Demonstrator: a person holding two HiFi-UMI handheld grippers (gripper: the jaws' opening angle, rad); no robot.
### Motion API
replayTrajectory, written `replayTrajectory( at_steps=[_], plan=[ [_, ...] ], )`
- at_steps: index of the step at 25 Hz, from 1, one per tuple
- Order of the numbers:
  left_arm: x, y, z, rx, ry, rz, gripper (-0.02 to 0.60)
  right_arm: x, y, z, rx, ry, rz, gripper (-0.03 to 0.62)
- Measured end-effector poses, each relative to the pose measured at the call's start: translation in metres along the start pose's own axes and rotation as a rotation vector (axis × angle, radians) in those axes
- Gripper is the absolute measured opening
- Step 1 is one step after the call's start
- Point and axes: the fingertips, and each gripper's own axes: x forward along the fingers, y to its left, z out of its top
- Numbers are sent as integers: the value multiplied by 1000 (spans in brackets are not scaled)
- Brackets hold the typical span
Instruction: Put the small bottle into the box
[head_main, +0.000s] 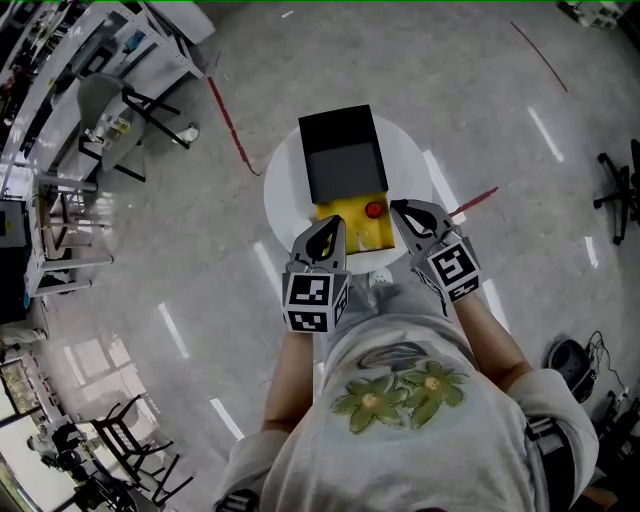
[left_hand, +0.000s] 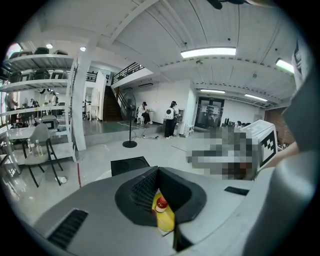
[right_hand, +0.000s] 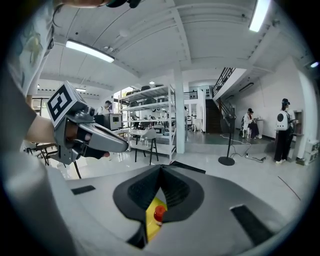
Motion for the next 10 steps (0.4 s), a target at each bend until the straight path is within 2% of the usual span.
replayTrajectory(
  at_steps=[10],
  plan=[
    [-9,-6,-3,-5,-3,10,0,-6,7,1,-10,0,16,2]
  ],
)
